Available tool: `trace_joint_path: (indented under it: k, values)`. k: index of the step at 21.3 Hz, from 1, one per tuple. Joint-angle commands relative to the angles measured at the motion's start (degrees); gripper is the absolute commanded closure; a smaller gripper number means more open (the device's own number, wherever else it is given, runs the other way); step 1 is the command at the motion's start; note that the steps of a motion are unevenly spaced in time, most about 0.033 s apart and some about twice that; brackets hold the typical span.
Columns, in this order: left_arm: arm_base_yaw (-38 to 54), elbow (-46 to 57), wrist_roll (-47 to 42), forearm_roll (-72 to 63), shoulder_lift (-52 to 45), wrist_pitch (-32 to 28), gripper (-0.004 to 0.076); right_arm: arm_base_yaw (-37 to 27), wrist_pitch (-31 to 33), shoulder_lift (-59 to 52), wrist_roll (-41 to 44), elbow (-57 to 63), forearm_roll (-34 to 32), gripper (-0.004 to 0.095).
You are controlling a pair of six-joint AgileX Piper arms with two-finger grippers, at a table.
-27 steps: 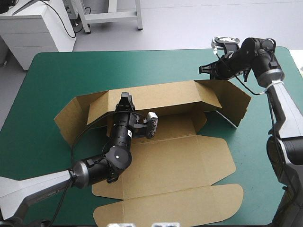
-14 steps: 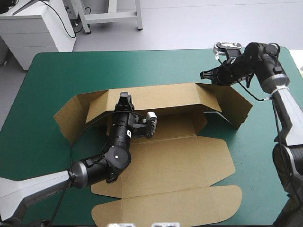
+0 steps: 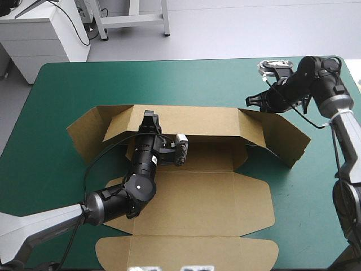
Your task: Fold the box
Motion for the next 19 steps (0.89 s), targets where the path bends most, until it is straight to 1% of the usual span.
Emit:
trace_joint_path:
  k: [1, 2, 3, 4, 5, 6, 8, 10, 12, 14, 15, 17, 19]
  values:
    - [-0.43, -0.83, 0.30, -3.13, -1.16, -1.15, 0.0732, -4.62, 2.77, -5.41, -4.29, 1.37, 6.51, 0.0928]
    - [-0.43, -0.83, 0.30, -3.13, -1.16, -1.27, 0.0732, -6.03, 2.77, -5.90, -5.42, 2.53, 8.74, 0.0928]
    - [-0.43, -0.83, 0.30, -3.13, -1.16, -1.67, 0.0732, -8.61, 2.77, -6.75, -7.61, 5.37, 12.72, 0.0928]
    - [-0.43, -0.83, 0.30, -3.13, -1.16, -1.93, 0.0732, -9.98, 2.77, -7.23, -8.65, 6.86, 14.76, 0.0928]
    - [-0.43, -0.83, 0.30, -3.13, -1.16, -2.48, 0.0732, -12.28, 2.77, -8.02, -10.85, 9.71, 18.32, 0.0928]
    - [-0.43, -0.83, 0.30, -3.13, -1.16, -2.60, 0.0732, -13.27, 2.77, -8.25, -11.89, 11.24, 20.13, 0.0928]
    - [-0.43, -0.83, 0.30, -3.13, -1.16, -2.63, 0.0732, -15.71, 2.77, -9.29, -16.02, 15.66, 26.90, 0.0928]
    - [-0.43, -0.83, 0.30, -3.13, -1.16, -2.63, 0.0732, -16.37, 2.77, -9.58, -18.95, 18.97, 30.99, 0.0928]
    - [-0.43, -0.83, 0.30, -3.13, -1.16, -2.63, 0.0732, -16.37, 2.36, -9.69, -21.28, 20.47, 33.30, 0.0928]
    - [-0.43, -0.83, 0.30, -3.13, -1.16, -2.63, 0.0732, -16.37, -2.04, -9.69, -21.24, 20.80, 33.52, 0.0928]
    - [-0.43, -0.83, 0.30, -3.13, -1.16, -2.63, 0.0732, -16.37, -3.05, -9.69, -20.49, 20.80, 33.23, 0.0928]
    - [-0.43, -0.83, 0.30, -3.13, -1.16, -2.50, 0.0732, -16.37, -3.26, -9.69, -20.21, 20.80, 32.69, 0.0928]
    - [-0.43, -0.83, 0.30, -3.13, -1.16, -2.50, 0.0732, -16.37, -1.97, -9.83, -20.21, 20.80, 32.69, 0.0926]
